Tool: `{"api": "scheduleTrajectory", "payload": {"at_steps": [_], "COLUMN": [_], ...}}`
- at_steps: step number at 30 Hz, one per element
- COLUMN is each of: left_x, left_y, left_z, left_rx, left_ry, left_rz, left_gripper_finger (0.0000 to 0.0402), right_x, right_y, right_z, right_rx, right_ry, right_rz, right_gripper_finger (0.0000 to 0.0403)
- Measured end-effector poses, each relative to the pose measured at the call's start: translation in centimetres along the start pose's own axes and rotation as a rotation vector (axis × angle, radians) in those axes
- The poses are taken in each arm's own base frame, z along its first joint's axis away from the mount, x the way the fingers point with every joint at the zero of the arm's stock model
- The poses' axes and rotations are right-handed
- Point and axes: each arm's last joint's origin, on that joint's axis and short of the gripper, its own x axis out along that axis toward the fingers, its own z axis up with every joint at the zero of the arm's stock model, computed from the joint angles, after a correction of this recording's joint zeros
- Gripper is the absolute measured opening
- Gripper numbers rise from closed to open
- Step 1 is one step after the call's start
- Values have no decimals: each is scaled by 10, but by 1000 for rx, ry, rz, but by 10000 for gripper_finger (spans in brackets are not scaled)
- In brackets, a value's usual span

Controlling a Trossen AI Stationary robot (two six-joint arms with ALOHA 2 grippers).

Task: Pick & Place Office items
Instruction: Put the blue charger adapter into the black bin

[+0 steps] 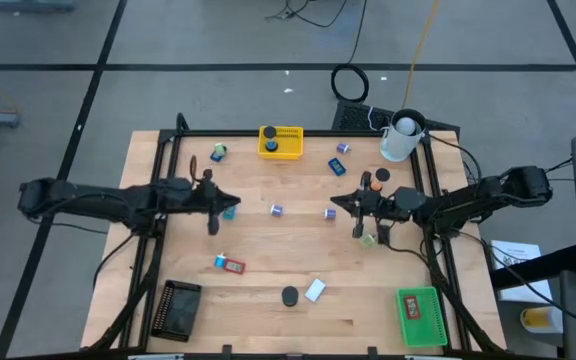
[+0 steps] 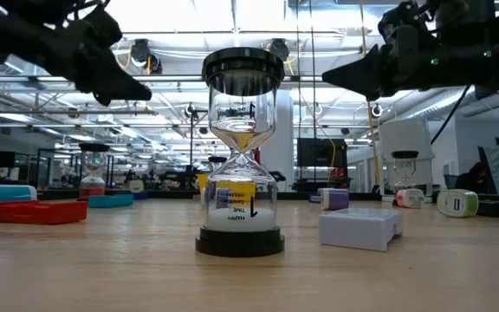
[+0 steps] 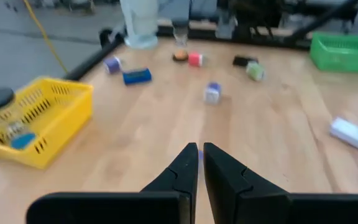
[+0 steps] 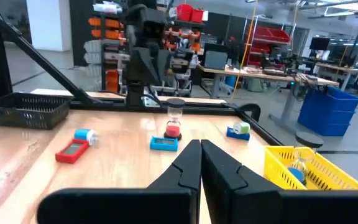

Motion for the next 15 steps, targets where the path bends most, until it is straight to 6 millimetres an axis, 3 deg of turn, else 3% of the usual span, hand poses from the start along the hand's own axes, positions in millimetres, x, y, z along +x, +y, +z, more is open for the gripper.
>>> {"api": "scheduleTrajectory", "payload": {"at_steps": [15], "left_x": [-19], "left_y": [-46], "left_z": [-12], "left_rx": [-173], "left_ry": [247], "left_rz": [-132], "left_gripper_finger": [30], "right_x": [-1], "right_y": [5], "right_z": [1], "right_rx": [22], "right_ry": [-7], "right_rz": [25], "right_gripper_finger": [0]}}
